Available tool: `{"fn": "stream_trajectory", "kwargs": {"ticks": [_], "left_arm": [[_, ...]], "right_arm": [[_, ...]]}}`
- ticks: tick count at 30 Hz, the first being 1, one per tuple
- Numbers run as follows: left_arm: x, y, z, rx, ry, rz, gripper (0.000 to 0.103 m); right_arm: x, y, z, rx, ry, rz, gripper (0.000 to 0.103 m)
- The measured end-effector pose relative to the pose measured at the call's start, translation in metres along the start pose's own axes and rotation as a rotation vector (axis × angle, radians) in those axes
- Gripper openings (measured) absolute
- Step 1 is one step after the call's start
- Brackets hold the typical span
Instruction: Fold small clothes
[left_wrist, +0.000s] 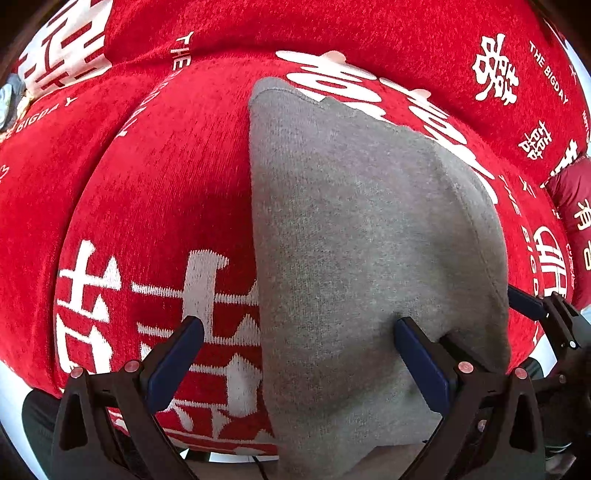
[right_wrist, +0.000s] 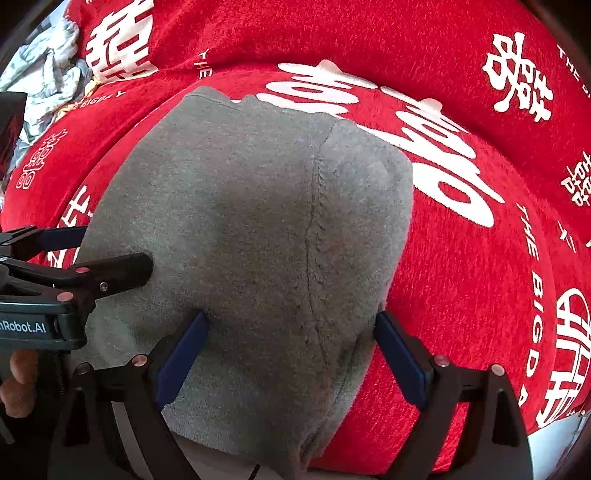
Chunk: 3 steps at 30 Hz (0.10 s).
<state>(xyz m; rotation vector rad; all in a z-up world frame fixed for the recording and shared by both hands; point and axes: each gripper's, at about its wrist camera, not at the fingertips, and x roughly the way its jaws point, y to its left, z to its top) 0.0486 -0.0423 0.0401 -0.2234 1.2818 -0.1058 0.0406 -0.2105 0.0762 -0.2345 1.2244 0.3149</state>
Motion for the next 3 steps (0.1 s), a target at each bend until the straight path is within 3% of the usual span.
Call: {"fn": "stream_trajectory", "kwargs": {"ticks": [3], "left_arm": [[-0.0052, -0.0038, 0.0005, 0.015, -0.022, 0.031, 0.103]], "right_arm": [[0.0, -0.0004, 0.0001, 0.0, 0.0, 0.002, 0.094]]}}
